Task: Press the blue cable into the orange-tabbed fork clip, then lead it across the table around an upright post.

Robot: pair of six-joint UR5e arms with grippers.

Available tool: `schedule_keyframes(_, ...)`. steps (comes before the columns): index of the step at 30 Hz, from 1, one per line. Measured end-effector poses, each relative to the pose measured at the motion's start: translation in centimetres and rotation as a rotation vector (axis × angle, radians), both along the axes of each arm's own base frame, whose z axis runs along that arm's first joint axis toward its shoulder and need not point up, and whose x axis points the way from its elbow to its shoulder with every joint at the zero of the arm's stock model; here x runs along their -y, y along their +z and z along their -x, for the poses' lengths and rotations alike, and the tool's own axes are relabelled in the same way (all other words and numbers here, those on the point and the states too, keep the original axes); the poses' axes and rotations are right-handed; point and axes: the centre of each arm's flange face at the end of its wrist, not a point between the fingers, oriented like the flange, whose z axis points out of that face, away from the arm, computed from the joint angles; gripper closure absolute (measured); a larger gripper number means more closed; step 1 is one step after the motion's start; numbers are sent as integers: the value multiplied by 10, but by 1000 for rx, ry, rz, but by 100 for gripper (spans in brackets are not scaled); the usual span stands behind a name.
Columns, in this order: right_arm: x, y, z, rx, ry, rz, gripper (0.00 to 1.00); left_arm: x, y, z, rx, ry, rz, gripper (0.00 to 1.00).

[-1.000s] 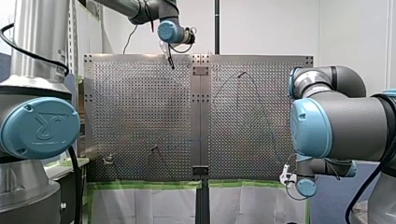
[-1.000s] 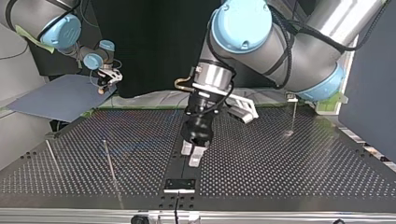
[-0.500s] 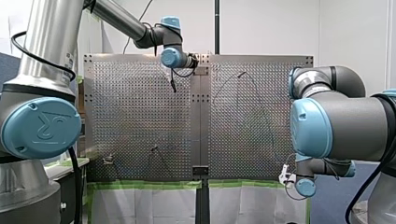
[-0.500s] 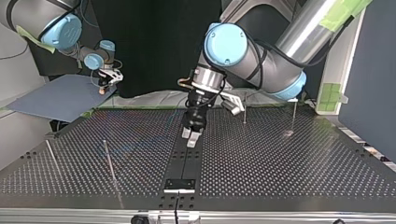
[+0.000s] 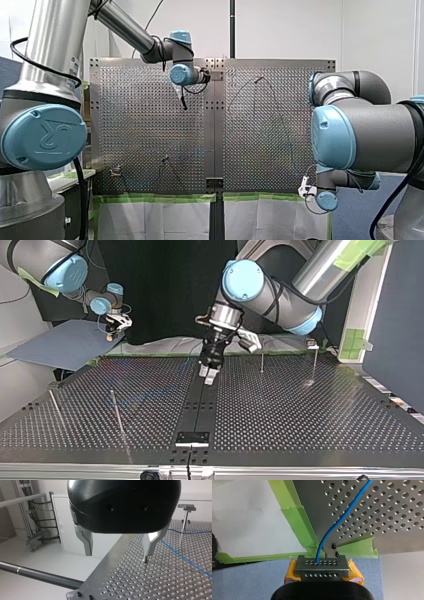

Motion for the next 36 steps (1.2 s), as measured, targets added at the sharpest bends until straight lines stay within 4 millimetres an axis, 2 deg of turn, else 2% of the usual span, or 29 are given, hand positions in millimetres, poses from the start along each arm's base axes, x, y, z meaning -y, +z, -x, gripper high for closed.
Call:
schedule_keyframes(17, 0, 0, -1, 0, 1, 0, 100, -10, -51, 18, -1, 2, 2, 0)
schedule_keyframes(36, 0, 0, -1, 0, 1, 0, 100, -27, -109, 51, -4, -4, 10, 0)
